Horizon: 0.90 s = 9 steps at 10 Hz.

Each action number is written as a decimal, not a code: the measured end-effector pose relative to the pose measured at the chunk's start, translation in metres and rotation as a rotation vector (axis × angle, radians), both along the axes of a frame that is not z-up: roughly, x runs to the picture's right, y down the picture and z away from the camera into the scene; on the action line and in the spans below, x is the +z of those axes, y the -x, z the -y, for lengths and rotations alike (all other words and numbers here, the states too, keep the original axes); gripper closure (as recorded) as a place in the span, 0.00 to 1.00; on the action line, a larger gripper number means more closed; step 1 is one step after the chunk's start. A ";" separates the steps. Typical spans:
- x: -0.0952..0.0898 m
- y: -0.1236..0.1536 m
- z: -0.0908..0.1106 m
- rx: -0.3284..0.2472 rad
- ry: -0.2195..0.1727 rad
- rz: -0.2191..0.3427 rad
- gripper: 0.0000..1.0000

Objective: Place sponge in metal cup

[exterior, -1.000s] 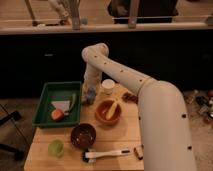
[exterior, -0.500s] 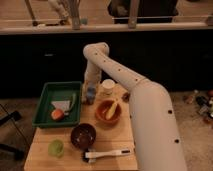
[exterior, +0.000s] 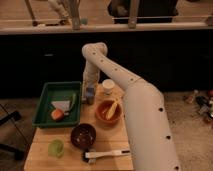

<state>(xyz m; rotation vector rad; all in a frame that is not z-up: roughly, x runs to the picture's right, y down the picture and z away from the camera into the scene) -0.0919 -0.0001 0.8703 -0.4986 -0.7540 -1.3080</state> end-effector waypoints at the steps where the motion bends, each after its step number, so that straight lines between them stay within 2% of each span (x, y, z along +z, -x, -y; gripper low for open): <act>1: 0.002 0.002 -0.001 -0.003 0.004 0.001 1.00; 2: 0.003 0.004 0.000 -0.004 0.006 0.001 0.99; 3: 0.005 0.006 0.000 -0.003 0.011 -0.003 0.91; 6: 0.010 0.004 0.000 0.010 0.023 -0.026 0.63; 7: 0.011 0.003 0.000 0.015 0.028 -0.034 0.51; 8: 0.012 0.002 -0.001 0.017 0.030 -0.037 0.43; 9: 0.014 0.001 -0.002 0.020 0.036 -0.040 0.31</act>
